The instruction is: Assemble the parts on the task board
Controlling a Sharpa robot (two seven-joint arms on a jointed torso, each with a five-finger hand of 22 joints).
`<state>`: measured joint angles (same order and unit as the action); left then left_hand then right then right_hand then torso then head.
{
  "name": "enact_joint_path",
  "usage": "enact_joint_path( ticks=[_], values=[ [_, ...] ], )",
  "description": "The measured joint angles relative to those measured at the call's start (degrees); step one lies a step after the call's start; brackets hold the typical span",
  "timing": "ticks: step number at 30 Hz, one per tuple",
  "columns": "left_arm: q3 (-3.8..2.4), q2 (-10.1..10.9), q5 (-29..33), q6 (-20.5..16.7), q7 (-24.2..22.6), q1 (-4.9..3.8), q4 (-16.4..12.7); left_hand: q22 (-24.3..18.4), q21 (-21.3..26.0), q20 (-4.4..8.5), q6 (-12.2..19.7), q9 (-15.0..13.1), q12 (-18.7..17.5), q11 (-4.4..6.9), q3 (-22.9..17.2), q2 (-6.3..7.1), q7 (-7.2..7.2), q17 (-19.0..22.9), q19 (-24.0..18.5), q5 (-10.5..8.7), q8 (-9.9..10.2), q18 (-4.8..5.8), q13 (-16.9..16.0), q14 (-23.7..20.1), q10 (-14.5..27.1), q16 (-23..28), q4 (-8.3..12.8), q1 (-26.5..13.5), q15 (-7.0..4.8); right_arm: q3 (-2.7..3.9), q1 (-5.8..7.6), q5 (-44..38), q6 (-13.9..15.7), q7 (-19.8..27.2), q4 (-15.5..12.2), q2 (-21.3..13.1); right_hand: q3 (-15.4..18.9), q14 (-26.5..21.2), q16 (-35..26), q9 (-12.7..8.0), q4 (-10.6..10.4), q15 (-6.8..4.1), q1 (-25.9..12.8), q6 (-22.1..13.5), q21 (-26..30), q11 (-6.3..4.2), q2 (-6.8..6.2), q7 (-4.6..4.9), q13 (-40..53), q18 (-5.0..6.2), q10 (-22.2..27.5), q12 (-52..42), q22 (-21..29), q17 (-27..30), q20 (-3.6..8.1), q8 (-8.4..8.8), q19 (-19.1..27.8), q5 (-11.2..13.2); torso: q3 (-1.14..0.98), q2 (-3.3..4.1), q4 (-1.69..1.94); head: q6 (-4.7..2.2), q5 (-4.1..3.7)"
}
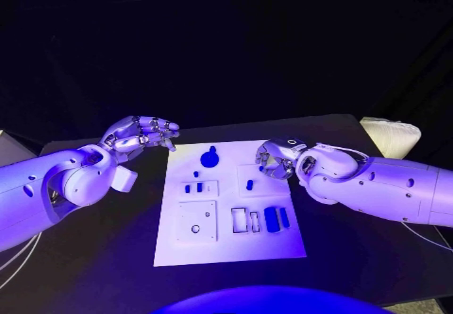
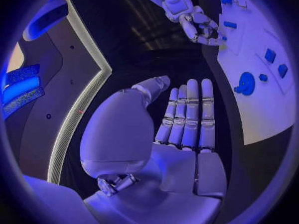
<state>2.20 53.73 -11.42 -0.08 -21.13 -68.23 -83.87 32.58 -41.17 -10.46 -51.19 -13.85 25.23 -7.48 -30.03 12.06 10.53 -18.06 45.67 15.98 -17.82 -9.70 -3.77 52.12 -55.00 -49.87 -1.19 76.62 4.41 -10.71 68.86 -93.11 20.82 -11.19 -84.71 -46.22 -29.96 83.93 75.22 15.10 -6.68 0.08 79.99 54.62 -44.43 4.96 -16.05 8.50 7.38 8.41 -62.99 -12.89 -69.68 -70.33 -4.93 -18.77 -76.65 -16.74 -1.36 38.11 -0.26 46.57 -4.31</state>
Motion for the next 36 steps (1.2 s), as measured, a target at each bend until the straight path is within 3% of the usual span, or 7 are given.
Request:
enact_joint_path(
  ticks=[3, 12, 17, 19, 24, 27, 36],
  values=[
    [0.00, 0.0, 0.1, 0.0, 0.0, 0.00, 0.0, -0.1, 0.0, 0.00, 0.6, 0.2, -0.7, -0.21, 0.2, -0.01, 0.61, 0.1, 0.4, 0.00, 0.5, -0.01, 0.0, 0.3, -0.2, 0.4, 0.2, 0.0, 0.30, 0.00, -0.24, -0.3, 0.2, -0.4, 0.5, 0.6, -1.5, 0.0, 0.0, -0.1, 0.4, 0.00, 0.4, 0.3, -0.3, 0.22, 0.56, 0.29, -0.8, 0.00, -0.3, 0.6, -0.4, 0.0, -0.21, 0.61, -0.2, 2.1, 0.00, 0.02, 0.03, 0.15, 0.14],
    [0.00, 0.1, 0.2, 0.0, 0.0, 0.00, -0.1, -0.1, 0.0, 0.00, 0.6, 0.3, -0.7, -0.21, 0.2, -0.23, 0.61, 0.1, 0.4, 0.00, 0.5, -0.01, 0.0, 0.3, -0.2, 0.4, 0.2, 0.2, 0.30, 0.01, -0.73, -0.7, 0.3, -0.9, 2.0, 1.8, -2.0, 0.0, 0.3, -0.1, 0.6, 0.00, 0.5, 1.1, -0.7, 0.13, 0.90, 0.33, -1.1, 0.00, -1.2, 0.6, -0.7, -0.2, -0.21, 0.61, -0.2, 2.1, -0.05, 0.02, -0.04, 0.51, 0.35],
    [0.00, 0.1, 0.2, 0.0, 0.1, 0.00, -0.1, -0.1, 0.0, 0.00, 0.6, 0.3, -0.7, -0.21, 0.2, -0.23, 0.61, 0.1, 0.4, 0.00, 0.5, -0.01, 0.0, 0.3, -0.2, 0.4, 0.2, 0.2, 0.30, 0.08, -0.83, -0.7, 0.2, -0.9, 2.4, 2.3, -2.9, 0.0, 1.1, 0.2, 1.0, 0.00, 0.2, 2.5, -2.2, -0.36, 1.21, -0.10, -1.6, -0.12, -2.3, 0.6, -1.6, -0.9, -0.34, 0.61, -0.3, 2.4, -0.06, -0.01, -0.04, 0.72, 0.36],
    [0.00, 0.1, 0.2, 0.0, 0.1, 0.00, -0.1, -0.1, 0.0, 0.00, 0.6, 0.3, -0.7, -0.21, 0.2, -0.23, 0.61, 0.1, 0.4, 0.00, 0.5, -0.01, 0.0, 0.3, -0.2, 0.4, 0.2, 0.2, 0.30, 0.13, -0.91, -0.7, 0.2, -1.0, 2.5, 2.3, -3.0, 0.0, 1.2, 0.3, 1.2, 0.00, 0.3, 3.0, -3.0, -0.45, 1.47, -0.35, -1.6, -0.90, -2.7, 0.6, -2.1, -1.3, -0.22, 0.61, -0.7, 2.4, -0.06, -0.02, -0.04, 0.79, 0.36],
    [0.00, 0.3, 0.1, 0.0, 0.2, 0.00, -0.1, -0.1, 0.0, 0.01, 0.6, 0.3, -0.7, -0.21, 0.2, -0.23, 0.61, 0.1, 0.4, 0.00, 0.5, -0.01, 0.0, 0.3, -0.2, 0.4, 0.2, 0.2, 0.30, 0.29, -1.10, -1.0, 0.2, -1.1, 2.6, 2.5, -3.3, 0.0, 1.6, 0.6, 1.4, -0.01, 0.3, 3.9, -3.9, -0.75, 1.86, -0.63, -1.8, -0.89, -3.9, 0.8, -2.8, -1.6, -0.09, 0.16, -0.8, 2.7, -0.07, -0.02, -0.04, 1.02, 0.36],
    [0.00, 0.3, 0.1, 0.0, 0.2, 0.00, -0.1, -0.1, 0.0, 0.00, 0.6, 0.3, -0.7, -0.21, 0.2, -0.23, 0.61, 0.1, 0.4, 0.00, 0.5, 0.00, 0.0, 0.3, -0.2, 0.5, 0.2, 0.2, 0.30, 0.34, -1.19, -1.3, 0.2, -1.3, 2.6, 2.6, -3.7, 0.0, 1.8, 0.9, 2.2, -0.63, 0.5, 4.9, -4.7, -0.94, 2.45, -0.97, -1.8, -0.89, -4.8, 0.7, -3.4, -1.7, 0.13, -0.28, -1.0, 3.4, -0.07, -0.02, -0.03, 1.10, 0.36],
    [0.00, 0.4, -0.1, 0.0, 0.2, 0.00, -0.1, -0.1, 0.2, 0.01, 0.6, 0.3, -0.9, -0.21, 0.2, -0.23, 0.61, 0.1, 0.4, 0.00, 0.5, -0.01, 0.0, 0.3, -0.2, 0.7, 0.2, 0.2, 0.30, 0.35, -1.42, -2.9, 0.4, -2.5, 2.1, 2.7, -5.3, 0.2, 2.0, 1.5, 4.6, -1.24, 1.4, 6.4, -8.1, -0.09, 3.65, -1.36, -1.8, -0.89, -5.7, -0.1, -5.3, -1.9, 0.82, -0.73, -1.7, 4.9, -0.09, -0.02, -0.04, 1.35, 0.24]
  ],
)
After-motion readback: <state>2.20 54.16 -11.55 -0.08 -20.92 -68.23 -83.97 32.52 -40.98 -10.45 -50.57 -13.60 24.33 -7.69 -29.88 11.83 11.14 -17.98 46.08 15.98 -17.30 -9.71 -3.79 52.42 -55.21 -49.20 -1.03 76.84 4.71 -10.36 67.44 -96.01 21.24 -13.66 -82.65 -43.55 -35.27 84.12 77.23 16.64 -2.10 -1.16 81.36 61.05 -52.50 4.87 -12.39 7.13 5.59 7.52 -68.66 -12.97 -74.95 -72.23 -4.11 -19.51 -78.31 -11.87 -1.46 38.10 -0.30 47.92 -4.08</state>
